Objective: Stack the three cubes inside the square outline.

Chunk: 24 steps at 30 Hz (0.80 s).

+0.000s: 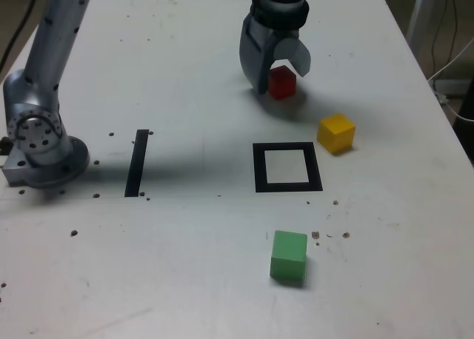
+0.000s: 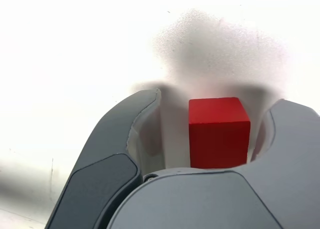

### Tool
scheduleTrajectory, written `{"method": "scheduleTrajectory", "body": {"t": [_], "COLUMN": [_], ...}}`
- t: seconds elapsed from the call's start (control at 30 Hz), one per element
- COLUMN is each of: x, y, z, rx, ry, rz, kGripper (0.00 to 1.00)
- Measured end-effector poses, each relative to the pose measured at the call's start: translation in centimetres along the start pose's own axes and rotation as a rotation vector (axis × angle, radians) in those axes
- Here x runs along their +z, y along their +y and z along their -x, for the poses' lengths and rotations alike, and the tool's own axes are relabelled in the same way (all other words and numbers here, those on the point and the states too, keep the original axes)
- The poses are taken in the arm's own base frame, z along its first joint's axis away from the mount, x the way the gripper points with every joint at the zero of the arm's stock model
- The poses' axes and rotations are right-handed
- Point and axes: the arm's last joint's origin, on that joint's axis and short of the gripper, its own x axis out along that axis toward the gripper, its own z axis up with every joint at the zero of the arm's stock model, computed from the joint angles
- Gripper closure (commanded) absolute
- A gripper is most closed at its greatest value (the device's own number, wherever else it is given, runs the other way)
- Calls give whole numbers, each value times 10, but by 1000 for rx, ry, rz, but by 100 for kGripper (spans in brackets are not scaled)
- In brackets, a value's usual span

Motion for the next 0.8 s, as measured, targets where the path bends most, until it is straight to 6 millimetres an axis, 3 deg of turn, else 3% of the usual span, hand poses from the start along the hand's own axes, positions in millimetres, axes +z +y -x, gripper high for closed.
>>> {"method": "scheduleTrajectory", "body": {"t": [0.13,0.4,0.63,0.8], "x": [4,9,12,12], "y": [0,-2,-2,-5], "z": [-1,-6,-6,-5], "rx": [1,-2,0,-9], "ry": [-3,-11,-32,-45], "rz": [1,1,5,1], "kGripper": [40,53,75,81]}}
